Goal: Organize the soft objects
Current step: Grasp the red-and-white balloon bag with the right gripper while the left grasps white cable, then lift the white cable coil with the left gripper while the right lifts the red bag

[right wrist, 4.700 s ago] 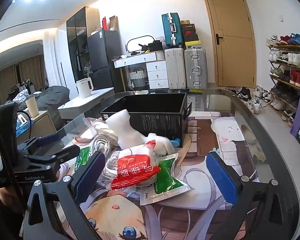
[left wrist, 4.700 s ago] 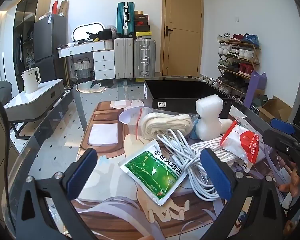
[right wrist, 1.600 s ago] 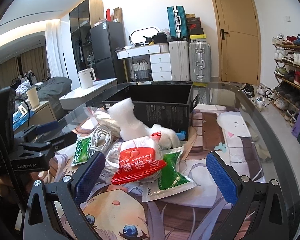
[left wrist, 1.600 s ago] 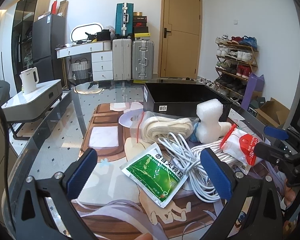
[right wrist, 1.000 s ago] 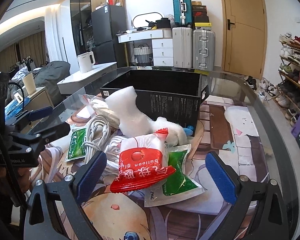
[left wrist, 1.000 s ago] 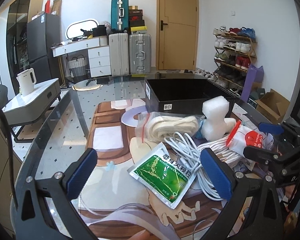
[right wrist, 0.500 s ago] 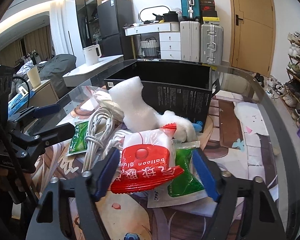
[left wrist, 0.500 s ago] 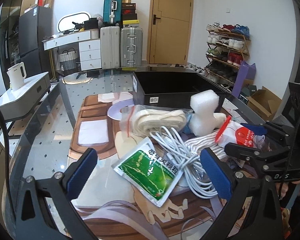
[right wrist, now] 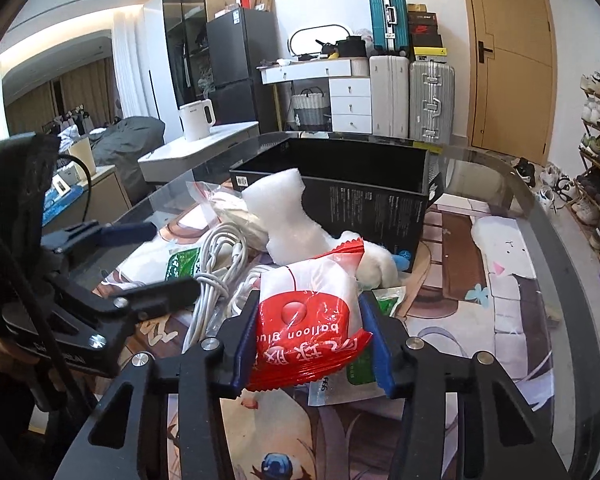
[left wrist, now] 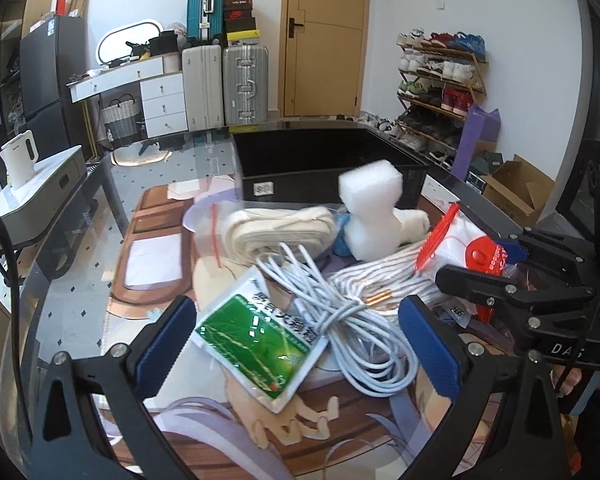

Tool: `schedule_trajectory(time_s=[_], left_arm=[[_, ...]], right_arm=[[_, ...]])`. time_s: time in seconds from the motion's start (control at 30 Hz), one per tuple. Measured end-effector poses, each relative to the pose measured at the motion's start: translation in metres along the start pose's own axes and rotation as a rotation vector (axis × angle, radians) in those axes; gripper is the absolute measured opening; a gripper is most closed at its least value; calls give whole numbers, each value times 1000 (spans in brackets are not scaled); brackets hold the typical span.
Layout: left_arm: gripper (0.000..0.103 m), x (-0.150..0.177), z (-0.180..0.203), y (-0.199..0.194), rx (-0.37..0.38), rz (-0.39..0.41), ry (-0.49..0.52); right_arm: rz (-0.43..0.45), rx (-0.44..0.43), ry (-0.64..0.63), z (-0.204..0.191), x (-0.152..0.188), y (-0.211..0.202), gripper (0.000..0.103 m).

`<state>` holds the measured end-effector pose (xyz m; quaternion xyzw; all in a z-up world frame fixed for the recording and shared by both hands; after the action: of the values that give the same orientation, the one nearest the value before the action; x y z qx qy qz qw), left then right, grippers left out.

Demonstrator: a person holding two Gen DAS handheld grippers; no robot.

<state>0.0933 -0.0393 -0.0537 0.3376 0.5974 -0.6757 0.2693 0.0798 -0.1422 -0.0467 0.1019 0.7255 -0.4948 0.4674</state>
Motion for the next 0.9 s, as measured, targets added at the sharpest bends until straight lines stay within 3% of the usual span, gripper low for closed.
schedule_trajectory(time_s=[0.13,0.27,0.5,0.77,0.83,0.9], left_arm=[[97,1,10,6,6,-24,15],[88,4,16,14,37,-56,1],[54,12,29,20,112,-100,-6],[54,12,32,20,126,-130,-8],[57,13,33,22,129,-138,-5],[67,14,35,25,129,-147,5]], right_arm=[[10,-1,14,5,-2,-4,48],[22,3,31,10,-3,-9,48],[29,5,44,13,-4,-12,48],[31,2,42,11,-3,-12,48],[31,0,40,10,-3,-11,48],[32,1,39,10,-5,-10,48]])
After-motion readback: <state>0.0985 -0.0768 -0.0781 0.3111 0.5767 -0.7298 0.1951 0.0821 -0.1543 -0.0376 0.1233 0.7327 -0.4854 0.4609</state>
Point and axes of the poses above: each gripper's, at about its wrist camera, not at the fingertips, and y roughly the way its jaws point, z to its right, x to its underside, the point moved 10 cm from there along y, roughly the way its jaws point
